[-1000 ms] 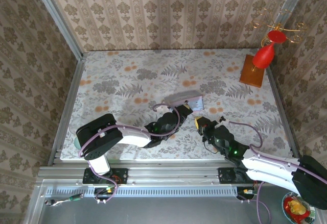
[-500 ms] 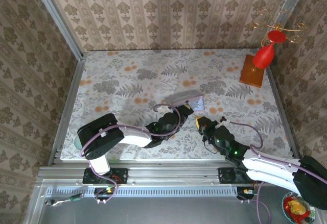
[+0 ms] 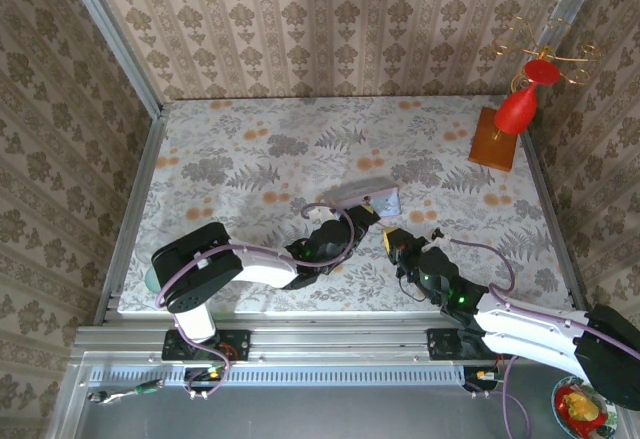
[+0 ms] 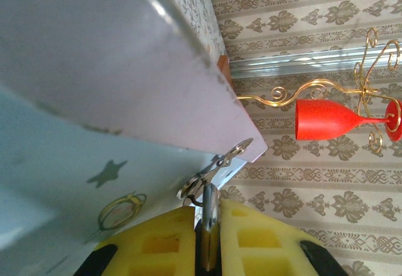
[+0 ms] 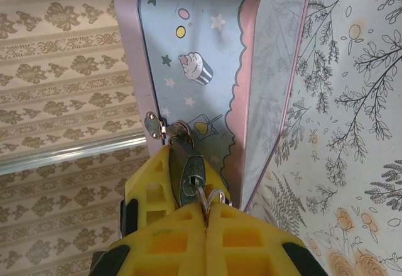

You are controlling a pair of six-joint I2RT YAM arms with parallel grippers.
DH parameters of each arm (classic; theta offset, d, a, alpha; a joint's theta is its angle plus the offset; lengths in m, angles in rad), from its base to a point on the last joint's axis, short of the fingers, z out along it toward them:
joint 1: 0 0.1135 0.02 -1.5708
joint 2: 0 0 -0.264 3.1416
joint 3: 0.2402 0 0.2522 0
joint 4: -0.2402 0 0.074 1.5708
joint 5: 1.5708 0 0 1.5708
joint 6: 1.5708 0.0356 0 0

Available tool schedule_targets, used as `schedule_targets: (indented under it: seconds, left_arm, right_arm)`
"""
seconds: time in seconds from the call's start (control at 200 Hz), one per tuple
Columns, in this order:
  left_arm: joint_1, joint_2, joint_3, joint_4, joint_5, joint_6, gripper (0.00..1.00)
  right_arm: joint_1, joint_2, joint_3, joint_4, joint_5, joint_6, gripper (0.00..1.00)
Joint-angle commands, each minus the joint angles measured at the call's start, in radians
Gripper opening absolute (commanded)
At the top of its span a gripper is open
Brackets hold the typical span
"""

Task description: Unlock the padlock with the key

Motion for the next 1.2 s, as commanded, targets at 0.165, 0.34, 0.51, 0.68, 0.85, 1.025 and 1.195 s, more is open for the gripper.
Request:
schedule_targets:
  seconds: [0.165, 0.34, 0.51, 0.68, 0.85, 1.025, 1.195]
  left_arm:
    - [-0.016, -0.009, 0.043, 0.052, 0.023, -0.017, 0.0]
    - [-0.018, -0.011, 0.034, 0.05, 0.021, -0.025, 0.0]
    - [-0.021, -0.005, 0.032, 0.058, 0.022, -0.034, 0.0]
    - [-0.019, -0.017, 0.035, 0.053, 0.037, -0.023, 0.0]
    - [-0.019, -0.022, 0.029, 0.058, 0.049, -0.026, 0.0]
    - [-0.018, -0.028, 0.026, 0.054, 0.063, -0.024, 0.0]
    - [-0.017, -0.031, 0.025, 0.045, 0.074, -0.025, 0.0]
  right_arm:
    - [0.008, 0.025, 0.01, 0.037, 0.062, -0.01, 0.0]
    - [0.008, 0.028, 0.011, 0.044, 0.065, -0.014, 0.0]
    - [0.008, 0.03, 0.016, 0.033, 0.048, -0.015, 0.0]
    - [0.008, 0.049, 0.022, 0.031, 0.005, -0.019, 0.0]
    - [0.005, 0.072, 0.038, 0.043, -0.023, -0.029, 0.0]
    - [-0.006, 0.109, 0.052, 0.075, -0.064, -0.045, 0.0]
    - [-0.014, 0.13, 0.06, 0.102, -0.087, -0.06, 0.0]
